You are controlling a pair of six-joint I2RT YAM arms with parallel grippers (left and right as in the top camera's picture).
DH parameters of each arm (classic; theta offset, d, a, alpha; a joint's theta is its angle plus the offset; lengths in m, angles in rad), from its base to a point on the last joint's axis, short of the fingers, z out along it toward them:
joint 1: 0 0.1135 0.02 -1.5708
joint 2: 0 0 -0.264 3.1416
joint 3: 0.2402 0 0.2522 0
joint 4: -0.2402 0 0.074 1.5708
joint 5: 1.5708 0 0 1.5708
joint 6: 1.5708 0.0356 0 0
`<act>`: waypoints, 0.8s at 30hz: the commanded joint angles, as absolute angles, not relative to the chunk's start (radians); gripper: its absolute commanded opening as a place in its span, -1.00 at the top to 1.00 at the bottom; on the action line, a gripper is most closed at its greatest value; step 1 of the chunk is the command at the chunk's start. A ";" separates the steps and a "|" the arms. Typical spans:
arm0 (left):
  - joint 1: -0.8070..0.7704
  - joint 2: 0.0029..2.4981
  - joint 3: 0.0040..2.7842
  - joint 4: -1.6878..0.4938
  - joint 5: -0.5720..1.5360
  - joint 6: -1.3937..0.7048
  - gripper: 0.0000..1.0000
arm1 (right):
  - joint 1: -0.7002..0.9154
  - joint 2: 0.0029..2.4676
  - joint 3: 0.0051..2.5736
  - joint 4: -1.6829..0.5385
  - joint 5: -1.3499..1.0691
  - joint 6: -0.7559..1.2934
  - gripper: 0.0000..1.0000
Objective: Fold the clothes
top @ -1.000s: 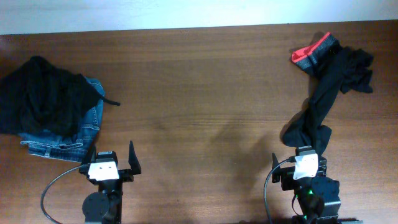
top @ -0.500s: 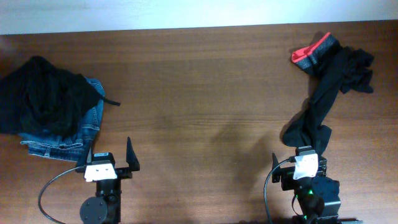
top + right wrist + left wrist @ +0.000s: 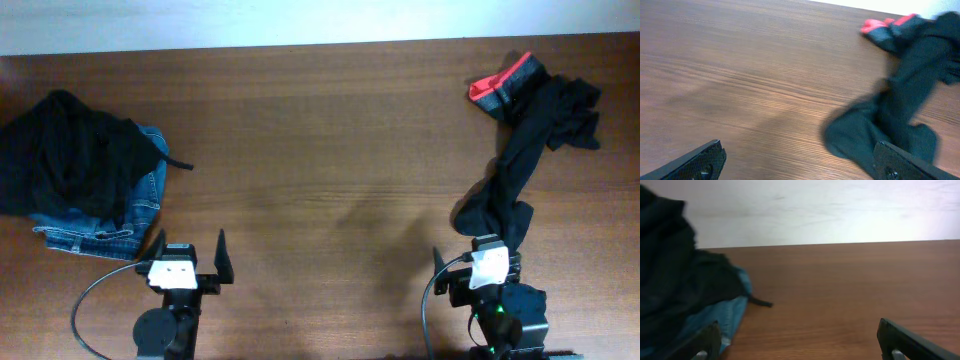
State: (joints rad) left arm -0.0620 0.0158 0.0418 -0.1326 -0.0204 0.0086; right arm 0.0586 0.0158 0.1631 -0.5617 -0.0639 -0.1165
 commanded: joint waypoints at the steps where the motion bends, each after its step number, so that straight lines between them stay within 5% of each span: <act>1: -0.056 0.012 0.035 -0.128 0.091 0.013 -0.98 | 0.052 0.005 0.162 -0.533 -0.310 -0.123 -0.98; 6: -0.056 0.012 0.063 -0.113 0.091 -0.060 -0.99 | 0.052 0.005 0.163 -0.362 -0.593 -0.114 -0.98; 13: -0.056 0.070 0.287 -0.253 0.090 -0.116 -0.98 | 0.052 0.014 0.165 -0.155 -0.578 0.069 -0.98; 24: -0.056 0.661 0.802 -0.535 0.099 -0.115 -0.98 | 0.052 0.382 0.419 -0.396 -0.396 0.139 -0.98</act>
